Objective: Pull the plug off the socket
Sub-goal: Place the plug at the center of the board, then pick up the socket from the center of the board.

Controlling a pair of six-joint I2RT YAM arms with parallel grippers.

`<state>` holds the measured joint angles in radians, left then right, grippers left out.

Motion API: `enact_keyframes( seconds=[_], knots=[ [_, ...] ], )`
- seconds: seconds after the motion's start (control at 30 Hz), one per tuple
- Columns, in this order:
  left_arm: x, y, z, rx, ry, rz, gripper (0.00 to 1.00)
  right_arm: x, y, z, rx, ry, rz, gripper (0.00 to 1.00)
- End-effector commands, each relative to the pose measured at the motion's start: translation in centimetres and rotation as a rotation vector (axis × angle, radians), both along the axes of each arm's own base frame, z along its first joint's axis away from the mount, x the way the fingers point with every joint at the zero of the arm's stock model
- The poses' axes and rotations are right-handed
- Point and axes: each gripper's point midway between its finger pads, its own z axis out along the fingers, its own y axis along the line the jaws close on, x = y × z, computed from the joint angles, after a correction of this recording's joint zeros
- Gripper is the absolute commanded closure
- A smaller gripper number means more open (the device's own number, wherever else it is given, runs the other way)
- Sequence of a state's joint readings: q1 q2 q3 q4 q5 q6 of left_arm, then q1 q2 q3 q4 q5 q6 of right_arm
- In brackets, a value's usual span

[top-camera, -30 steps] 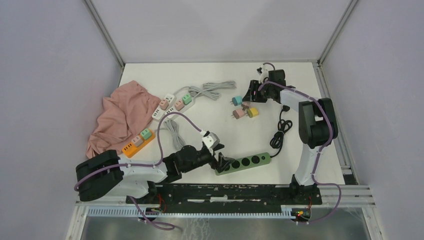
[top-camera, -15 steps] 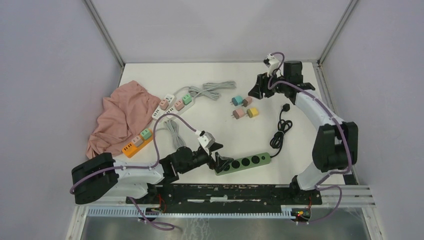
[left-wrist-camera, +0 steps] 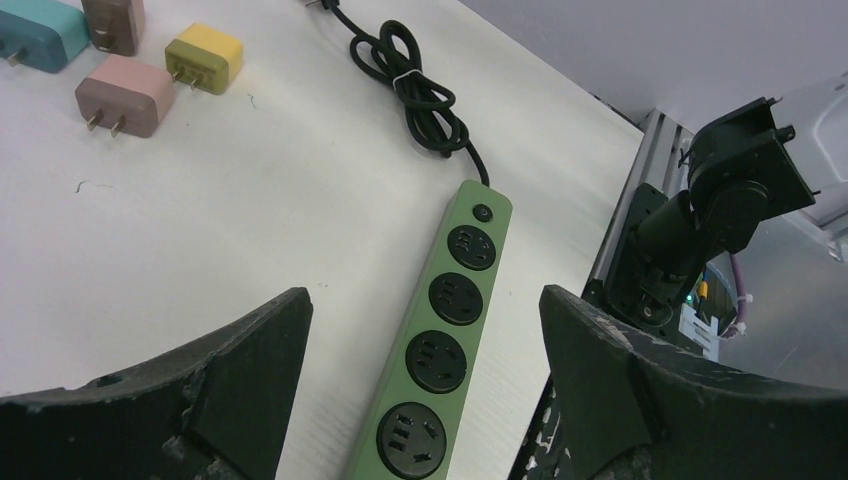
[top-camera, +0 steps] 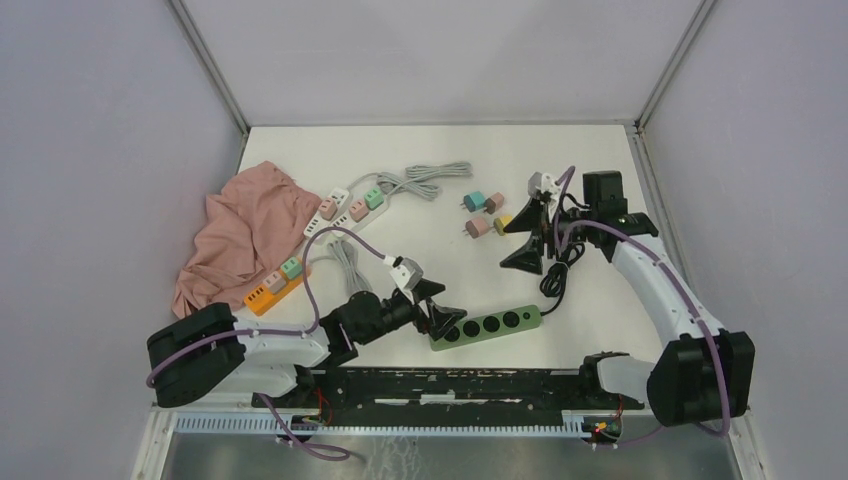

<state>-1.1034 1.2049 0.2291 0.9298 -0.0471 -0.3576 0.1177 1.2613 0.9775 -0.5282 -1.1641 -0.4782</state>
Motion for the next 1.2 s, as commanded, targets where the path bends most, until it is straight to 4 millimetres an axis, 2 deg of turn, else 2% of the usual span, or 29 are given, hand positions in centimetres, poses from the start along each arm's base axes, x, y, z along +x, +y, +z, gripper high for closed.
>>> enact_keyframes(
  seconds=[0.0,0.07,0.23,0.47,0.63,1.17],
  knots=[
    [0.3,-0.2,2.3,-0.120,0.016,0.005,0.07,-4.6,0.7,1.4,0.102,-0.167,0.205,0.02],
    [0.6,0.3,2.5,-0.162,0.031,0.028,0.00,-5.5,0.5,0.8,0.090,-0.173,0.229,0.00],
    [0.9,1.3,3.2,-0.247,0.059,0.035,0.01,-5.7,0.1,-0.3,0.043,-0.171,0.226,0.00],
    [1.4,1.4,2.9,-0.250,0.078,0.047,0.01,-7.0,-0.3,-1.9,0.006,-0.186,0.253,0.01],
    [1.8,1.7,2.8,-0.255,0.088,0.065,0.01,-7.1,-0.6,-3.3,-0.033,-0.185,0.271,0.01],
    [3.5,3.2,1.1,-0.250,0.144,0.171,0.01,-9.1,-0.5,-7.8,-0.220,-0.168,0.463,0.00]
  ],
)
